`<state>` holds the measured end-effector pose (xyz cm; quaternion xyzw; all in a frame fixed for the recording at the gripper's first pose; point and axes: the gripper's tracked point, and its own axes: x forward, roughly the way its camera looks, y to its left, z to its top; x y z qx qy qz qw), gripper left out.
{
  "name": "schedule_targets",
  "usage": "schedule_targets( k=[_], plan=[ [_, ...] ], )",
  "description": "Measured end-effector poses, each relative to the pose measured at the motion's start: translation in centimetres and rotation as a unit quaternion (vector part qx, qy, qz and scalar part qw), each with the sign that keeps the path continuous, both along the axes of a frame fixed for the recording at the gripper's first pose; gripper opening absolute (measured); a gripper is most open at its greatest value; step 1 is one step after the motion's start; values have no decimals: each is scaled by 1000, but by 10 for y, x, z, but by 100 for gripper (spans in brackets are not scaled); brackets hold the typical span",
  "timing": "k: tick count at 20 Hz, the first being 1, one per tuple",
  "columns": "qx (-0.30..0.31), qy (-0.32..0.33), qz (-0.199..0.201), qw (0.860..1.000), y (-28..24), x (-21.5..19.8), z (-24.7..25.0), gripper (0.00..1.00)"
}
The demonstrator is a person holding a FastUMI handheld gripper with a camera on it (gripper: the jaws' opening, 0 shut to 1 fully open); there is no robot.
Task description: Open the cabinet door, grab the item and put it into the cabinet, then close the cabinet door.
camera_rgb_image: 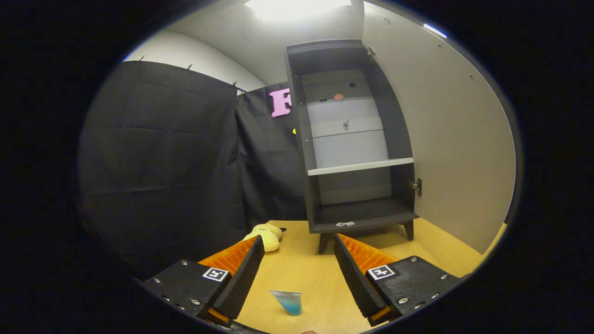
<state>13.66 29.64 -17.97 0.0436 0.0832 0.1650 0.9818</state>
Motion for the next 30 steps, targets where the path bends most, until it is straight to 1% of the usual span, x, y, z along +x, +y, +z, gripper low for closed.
schedule_targets(
  k=[12, 18, 20, 22, 23, 26, 28, 30],
  plan=[
    [-56, 57, 20, 997, 37, 2, -87, 94],
    [-83, 91, 6, 992, 33, 7, -126, 93],
    [-86, 111, 3, 990, 32, 4, -142, 90],
    [-95, 131, 1, 987, 29, 1, -158, 87],
    [-97, 139, 0, 986, 29, -1, -165, 83],
    [-103, 153, 0, 983, 27, -6, -177, 77],
    [-110, 156, 6, 982, 29, -8, -181, 68],
    [-115, 158, 13, 981, 32, -9, -180, 53]
  ],
)
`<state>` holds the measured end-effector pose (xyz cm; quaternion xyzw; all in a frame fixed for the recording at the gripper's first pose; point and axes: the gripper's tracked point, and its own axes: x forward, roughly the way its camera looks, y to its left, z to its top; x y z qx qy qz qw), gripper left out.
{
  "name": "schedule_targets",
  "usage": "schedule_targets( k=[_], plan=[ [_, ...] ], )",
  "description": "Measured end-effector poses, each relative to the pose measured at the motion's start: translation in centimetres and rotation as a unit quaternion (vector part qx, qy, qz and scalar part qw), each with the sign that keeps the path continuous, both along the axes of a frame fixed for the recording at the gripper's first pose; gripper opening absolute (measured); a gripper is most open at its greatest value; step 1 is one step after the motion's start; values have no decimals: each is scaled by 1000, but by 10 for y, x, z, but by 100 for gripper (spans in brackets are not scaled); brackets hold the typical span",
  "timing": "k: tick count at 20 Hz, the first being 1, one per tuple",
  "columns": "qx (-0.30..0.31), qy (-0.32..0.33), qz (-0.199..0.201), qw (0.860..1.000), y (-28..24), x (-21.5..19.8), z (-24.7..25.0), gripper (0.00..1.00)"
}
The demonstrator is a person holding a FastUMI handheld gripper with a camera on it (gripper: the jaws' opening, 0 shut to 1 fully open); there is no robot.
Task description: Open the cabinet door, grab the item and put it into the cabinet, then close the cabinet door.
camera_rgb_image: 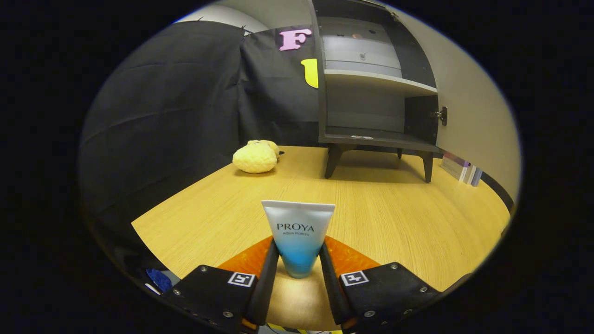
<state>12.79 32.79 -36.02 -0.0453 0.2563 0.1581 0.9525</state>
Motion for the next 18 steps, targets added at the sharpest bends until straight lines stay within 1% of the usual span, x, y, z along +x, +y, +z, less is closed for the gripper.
schedule_targets(
  k=[1, 5, 9, 18],
  plan=[
    [2, 4, 4, 1000, 2, -1, 0, 51],
    [-2, -2, 12, 1000, 2, 2, 13, 50],
    [-5, -6, 8, 1000, -5, 10, 35, 50],
    [10, -40, 4, 999, -28, 47, 109, 50]
  ],
)
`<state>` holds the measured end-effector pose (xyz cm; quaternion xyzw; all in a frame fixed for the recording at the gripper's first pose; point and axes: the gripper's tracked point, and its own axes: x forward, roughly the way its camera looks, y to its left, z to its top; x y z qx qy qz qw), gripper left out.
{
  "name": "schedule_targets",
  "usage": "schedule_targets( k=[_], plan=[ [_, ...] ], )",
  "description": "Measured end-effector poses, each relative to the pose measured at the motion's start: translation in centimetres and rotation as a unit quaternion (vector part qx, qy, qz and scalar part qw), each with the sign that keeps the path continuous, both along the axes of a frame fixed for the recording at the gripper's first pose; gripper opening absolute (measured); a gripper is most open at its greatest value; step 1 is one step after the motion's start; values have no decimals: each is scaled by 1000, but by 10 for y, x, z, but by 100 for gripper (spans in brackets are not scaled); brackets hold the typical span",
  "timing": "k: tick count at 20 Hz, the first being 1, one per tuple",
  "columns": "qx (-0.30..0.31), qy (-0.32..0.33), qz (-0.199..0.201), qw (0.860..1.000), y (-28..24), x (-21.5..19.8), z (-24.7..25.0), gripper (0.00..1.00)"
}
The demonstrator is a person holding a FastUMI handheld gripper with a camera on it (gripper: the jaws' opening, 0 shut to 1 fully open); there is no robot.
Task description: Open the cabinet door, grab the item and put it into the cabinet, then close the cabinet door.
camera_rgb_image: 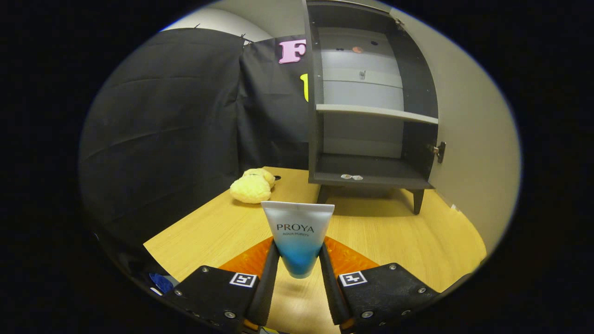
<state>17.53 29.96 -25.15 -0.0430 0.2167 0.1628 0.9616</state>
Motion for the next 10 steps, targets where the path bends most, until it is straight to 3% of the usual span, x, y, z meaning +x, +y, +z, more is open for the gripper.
schedule_targets(
  k=[10],
  plan=[
    [0, -23, -3, 1000, -32, 63, 73, 50]
  ],
)
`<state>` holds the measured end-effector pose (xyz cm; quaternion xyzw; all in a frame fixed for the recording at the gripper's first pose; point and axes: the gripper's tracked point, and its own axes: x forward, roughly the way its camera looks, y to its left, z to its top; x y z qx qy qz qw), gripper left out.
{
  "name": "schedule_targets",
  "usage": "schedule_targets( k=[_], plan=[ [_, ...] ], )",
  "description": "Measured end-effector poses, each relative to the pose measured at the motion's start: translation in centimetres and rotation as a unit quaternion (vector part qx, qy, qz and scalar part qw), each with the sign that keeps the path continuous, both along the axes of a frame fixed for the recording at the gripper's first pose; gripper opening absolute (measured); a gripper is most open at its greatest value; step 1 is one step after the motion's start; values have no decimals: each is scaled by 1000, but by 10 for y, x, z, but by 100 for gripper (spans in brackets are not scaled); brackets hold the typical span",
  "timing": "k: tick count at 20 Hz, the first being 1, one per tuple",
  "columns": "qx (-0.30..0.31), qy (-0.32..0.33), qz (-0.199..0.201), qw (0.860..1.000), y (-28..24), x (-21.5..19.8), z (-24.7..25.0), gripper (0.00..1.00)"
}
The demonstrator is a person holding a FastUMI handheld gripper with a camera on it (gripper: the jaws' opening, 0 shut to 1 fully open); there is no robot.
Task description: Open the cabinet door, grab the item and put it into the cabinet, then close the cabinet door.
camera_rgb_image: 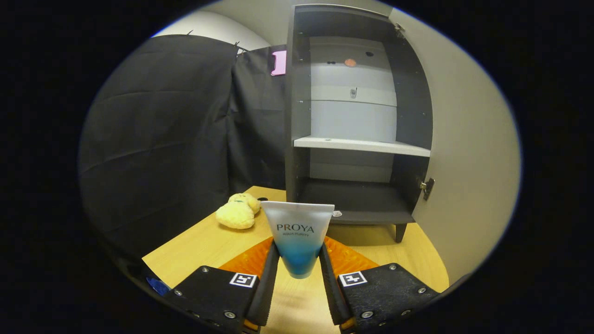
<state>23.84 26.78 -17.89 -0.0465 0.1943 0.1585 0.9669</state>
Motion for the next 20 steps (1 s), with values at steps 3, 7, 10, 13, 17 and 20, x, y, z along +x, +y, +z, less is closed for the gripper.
schedule_targets(
  k=[3, 7, 10, 13, 17, 20],
  plan=[
    [-8, -8, 2, 1000, -7, 20, 16, 50],
    [-8, -17, -2, 1000, -15, 46, 37, 50],
    [-7, -17, -8, 1000, -23, 64, 52, 50],
    [-8, -21, -7, 1000, -28, 81, 65, 50],
    [-4, -27, -11, 1000, -35, 107, 89, 50],
    [0, -35, -16, 999, -40, 131, 109, 50]
  ],
)
